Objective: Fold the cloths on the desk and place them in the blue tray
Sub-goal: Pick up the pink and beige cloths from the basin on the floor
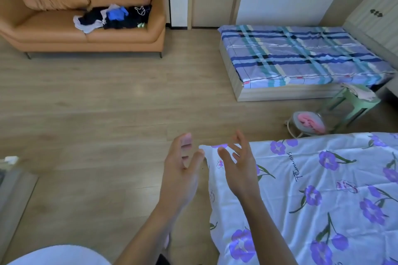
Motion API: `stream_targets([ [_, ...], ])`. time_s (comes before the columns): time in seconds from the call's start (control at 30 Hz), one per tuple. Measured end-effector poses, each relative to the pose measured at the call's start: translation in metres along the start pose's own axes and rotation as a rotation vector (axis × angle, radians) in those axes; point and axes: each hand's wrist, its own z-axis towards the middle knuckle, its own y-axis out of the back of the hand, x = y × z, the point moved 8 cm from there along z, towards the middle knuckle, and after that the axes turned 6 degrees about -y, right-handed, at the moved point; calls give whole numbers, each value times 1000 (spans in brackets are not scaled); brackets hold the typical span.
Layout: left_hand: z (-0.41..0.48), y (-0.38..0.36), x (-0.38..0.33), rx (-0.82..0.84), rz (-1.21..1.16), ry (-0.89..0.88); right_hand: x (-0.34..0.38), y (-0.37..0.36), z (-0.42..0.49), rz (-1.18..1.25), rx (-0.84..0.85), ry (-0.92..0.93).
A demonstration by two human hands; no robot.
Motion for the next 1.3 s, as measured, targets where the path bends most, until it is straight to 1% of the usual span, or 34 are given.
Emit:
stream_targets([
  [0.1, 61, 2, 7, 54, -22, 13, 13, -23, 44, -24, -38, 18],
  [0.17, 105, 4, 2, 91, -23, -14, 24, -40, 76, -39, -67, 21],
  [0.33, 212, 9, -7, 176, 11, -60, 49, -72, 153, 14, -144, 5],
  [0.43, 274, 1, -1, 205, 22, -46, 55, -83, 199, 51, -193, -24],
  [0.5, 291, 1, -1, 193, 25, -49, 60, -87, 212, 66, -199, -24],
  [0.57, 326, -18, 4, 240, 22, -50, 60, -85, 249, 64, -248, -50],
  [0.7, 395, -56, 12, 320, 22, -51, 66, -84, 322, 69, -289, -62],
  [0.87, 488, -110, 11, 375, 63, -67, 71, -77, 422, 83, -319, -89],
  [1.0, 559, -154, 2, 408, 59, -83, 90, -70, 494, 98, -334, -89],
  [1.1, 602, -189, 2, 447, 57, -72, 101, -56, 537, 103, -363, -93],
  [1.17, 631, -215, 2, 479, 50, -83, 105, -42, 564, 94, -413, -106],
  [1.3, 683, -275, 8, 576, 14, -72, 98, -18, 614, 95, -486, -173],
])
